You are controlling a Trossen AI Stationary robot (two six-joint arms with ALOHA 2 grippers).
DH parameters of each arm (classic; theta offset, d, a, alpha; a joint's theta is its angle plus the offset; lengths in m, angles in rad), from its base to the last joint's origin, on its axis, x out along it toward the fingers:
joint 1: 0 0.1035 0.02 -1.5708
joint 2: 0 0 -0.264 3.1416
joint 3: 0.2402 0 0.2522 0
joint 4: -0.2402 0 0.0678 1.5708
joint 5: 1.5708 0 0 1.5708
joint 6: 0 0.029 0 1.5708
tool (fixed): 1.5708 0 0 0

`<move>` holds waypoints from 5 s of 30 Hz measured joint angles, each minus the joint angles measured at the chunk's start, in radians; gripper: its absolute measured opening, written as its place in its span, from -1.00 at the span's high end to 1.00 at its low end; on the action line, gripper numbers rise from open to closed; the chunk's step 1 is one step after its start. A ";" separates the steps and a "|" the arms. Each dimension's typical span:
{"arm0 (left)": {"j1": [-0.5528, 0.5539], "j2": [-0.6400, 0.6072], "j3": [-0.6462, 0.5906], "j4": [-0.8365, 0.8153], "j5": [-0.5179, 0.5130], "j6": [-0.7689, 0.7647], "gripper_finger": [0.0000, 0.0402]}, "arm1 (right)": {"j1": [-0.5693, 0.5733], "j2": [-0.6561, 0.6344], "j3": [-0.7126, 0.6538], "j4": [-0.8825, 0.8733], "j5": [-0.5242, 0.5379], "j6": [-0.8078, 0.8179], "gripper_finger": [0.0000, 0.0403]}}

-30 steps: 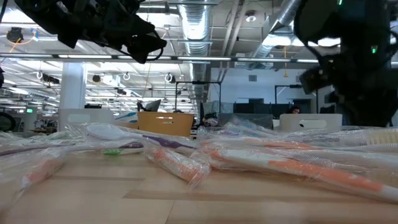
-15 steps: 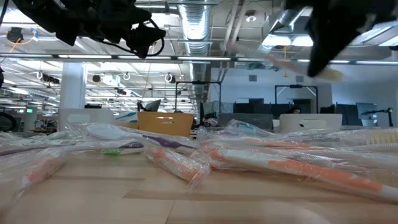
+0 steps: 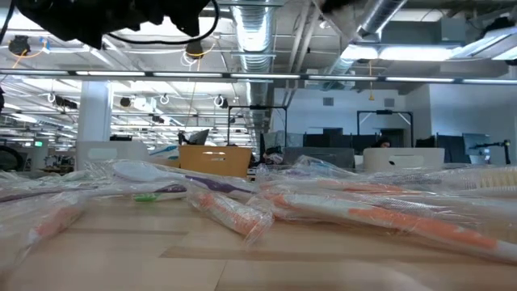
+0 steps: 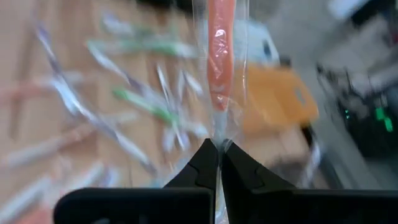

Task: Pick & Place Toothbrushes
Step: Put the orange toothbrush into the yellow bin

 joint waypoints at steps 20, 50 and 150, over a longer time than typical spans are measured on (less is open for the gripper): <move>-0.057 0.239 0.062 0.397 -0.114 0.104 -0.13 | -0.163 0.000 0.001 0.371 -0.115 -0.347 1.00; -0.057 0.242 0.122 0.371 -0.158 0.094 0.81 | -0.232 -0.002 0.001 0.345 -0.303 -0.325 0.99; 0.757 0.454 0.863 -1.316 0.040 -0.305 0.91 | -0.011 -0.353 0.000 -0.777 -0.411 0.756 -0.36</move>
